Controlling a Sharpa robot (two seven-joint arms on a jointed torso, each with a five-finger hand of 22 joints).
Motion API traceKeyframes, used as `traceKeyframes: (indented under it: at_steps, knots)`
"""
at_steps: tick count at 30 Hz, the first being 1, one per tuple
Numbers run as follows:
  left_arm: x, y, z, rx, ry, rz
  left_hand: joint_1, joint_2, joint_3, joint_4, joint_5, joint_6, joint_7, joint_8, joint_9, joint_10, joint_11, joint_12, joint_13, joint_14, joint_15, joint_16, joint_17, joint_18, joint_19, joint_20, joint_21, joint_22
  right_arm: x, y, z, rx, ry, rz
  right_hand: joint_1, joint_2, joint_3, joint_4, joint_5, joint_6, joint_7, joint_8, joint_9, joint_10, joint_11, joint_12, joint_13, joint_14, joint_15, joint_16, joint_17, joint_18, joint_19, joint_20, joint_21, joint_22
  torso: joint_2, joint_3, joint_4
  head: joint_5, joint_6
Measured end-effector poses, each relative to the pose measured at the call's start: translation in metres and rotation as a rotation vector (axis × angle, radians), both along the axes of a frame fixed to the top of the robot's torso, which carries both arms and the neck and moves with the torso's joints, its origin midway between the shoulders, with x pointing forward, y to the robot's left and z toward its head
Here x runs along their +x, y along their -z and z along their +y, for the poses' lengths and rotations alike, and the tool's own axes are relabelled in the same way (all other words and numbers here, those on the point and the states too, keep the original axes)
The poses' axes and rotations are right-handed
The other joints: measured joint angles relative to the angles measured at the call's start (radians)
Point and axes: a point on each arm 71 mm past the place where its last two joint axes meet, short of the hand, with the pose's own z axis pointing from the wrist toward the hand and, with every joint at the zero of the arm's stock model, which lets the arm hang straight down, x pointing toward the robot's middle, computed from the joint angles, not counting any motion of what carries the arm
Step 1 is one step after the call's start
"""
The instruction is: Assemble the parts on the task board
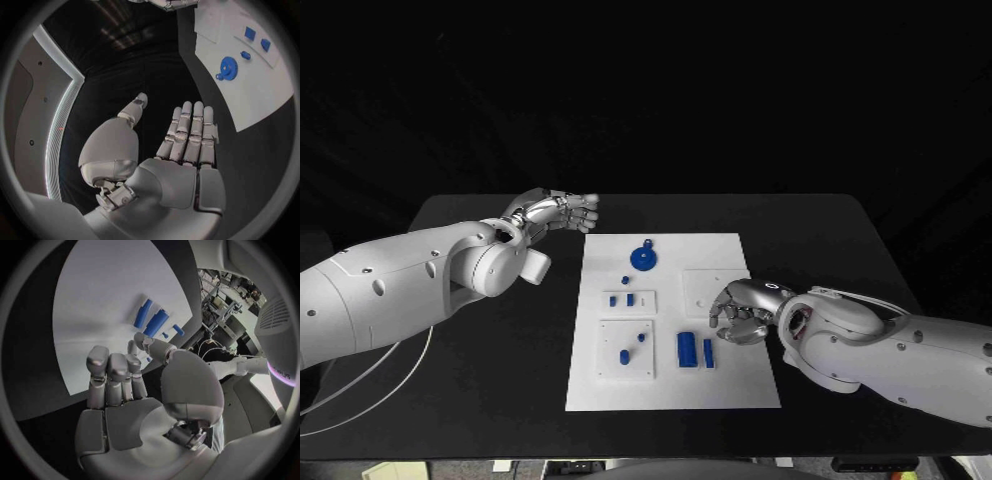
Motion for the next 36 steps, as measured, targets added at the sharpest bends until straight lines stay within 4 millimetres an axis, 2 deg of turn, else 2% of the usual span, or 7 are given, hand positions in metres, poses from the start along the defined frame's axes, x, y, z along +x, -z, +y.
traceKeyframes:
  at_steps: [11,16,29,35,36]
  knots:
    - [0.000,0.000,0.000,0.000,0.001,0.000,0.000,0.000,0.000,0.000,0.000,0.000,0.000,0.000,0.000,0.000,0.000,0.000,0.000,0.000,0.000,0.000,0.001,-0.001,0.000,0.000,0.000,0.000,-0.002,0.005,0.011,-0.005,-0.056,-0.008,-0.010,0.010,0.000,0.000,0.000,0.009,-0.005,0.005,-0.007,0.011,0.000,0.006,0.009,0.003,-0.003,0.000,0.004,-0.001,0.000,0.007,0.006,0.004,0.000,-0.0010,0.0012,0.000,0.000]
    - [0.000,0.000,-0.001,0.000,0.001,0.000,0.000,0.000,0.000,0.000,0.000,0.000,0.000,0.000,0.000,0.000,0.000,0.000,0.000,0.000,0.000,0.000,0.001,-0.001,0.000,0.000,0.000,0.000,-0.005,0.010,0.013,-0.016,-0.068,0.001,-0.019,0.019,0.000,0.006,0.000,0.014,-0.003,0.005,-0.010,0.013,-0.002,0.006,0.009,0.003,-0.003,0.000,0.005,-0.001,0.000,0.008,0.006,0.004,0.000,-0.0009,0.0015,0.001,-0.003]
    - [0.000,0.000,0.000,0.000,0.001,0.000,-0.002,0.002,0.000,0.000,0.000,0.000,0.000,0.000,0.000,0.000,0.000,0.000,0.000,0.000,0.000,0.000,0.001,-0.002,0.000,0.000,0.000,0.001,-0.006,0.012,0.014,-0.035,-0.086,0.005,-0.024,0.024,0.000,0.017,0.000,0.027,-0.008,0.014,-0.014,0.016,-0.005,0.005,0.011,0.007,-0.006,0.001,0.008,-0.001,-0.002,0.013,0.009,0.005,0.000,-0.0007,0.0005,0.003,-0.004]
    - [0.000,0.000,0.000,0.000,0.001,0.000,-0.004,0.004,0.000,0.000,0.000,0.000,0.000,0.000,-0.001,0.000,0.000,0.000,0.000,0.000,0.000,0.000,0.001,-0.002,0.000,0.000,0.000,0.001,-0.005,0.013,0.014,-0.039,-0.088,0.001,-0.032,0.036,0.007,0.024,0.000,0.033,-0.012,0.019,-0.016,0.020,-0.009,0.005,0.014,0.007,-0.006,0.001,0.009,-0.001,-0.002,0.013,0.009,0.005,0.000,0.0005,0.0001,0.005,-0.004]
    - [0.000,0.000,0.000,0.000,0.001,0.000,-0.004,0.004,0.000,0.000,0.000,0.000,0.000,0.000,-0.001,0.000,0.000,0.000,0.000,0.000,0.000,0.000,0.001,-0.002,0.000,0.000,0.000,0.001,-0.005,0.013,0.014,-0.040,-0.089,-0.001,-0.033,0.044,0.007,0.024,0.000,0.038,-0.013,0.020,-0.017,0.020,-0.009,0.005,0.014,0.007,-0.006,0.001,0.010,-0.001,-0.002,0.013,0.009,0.005,0.000,0.0005,0.0002,0.005,-0.004]
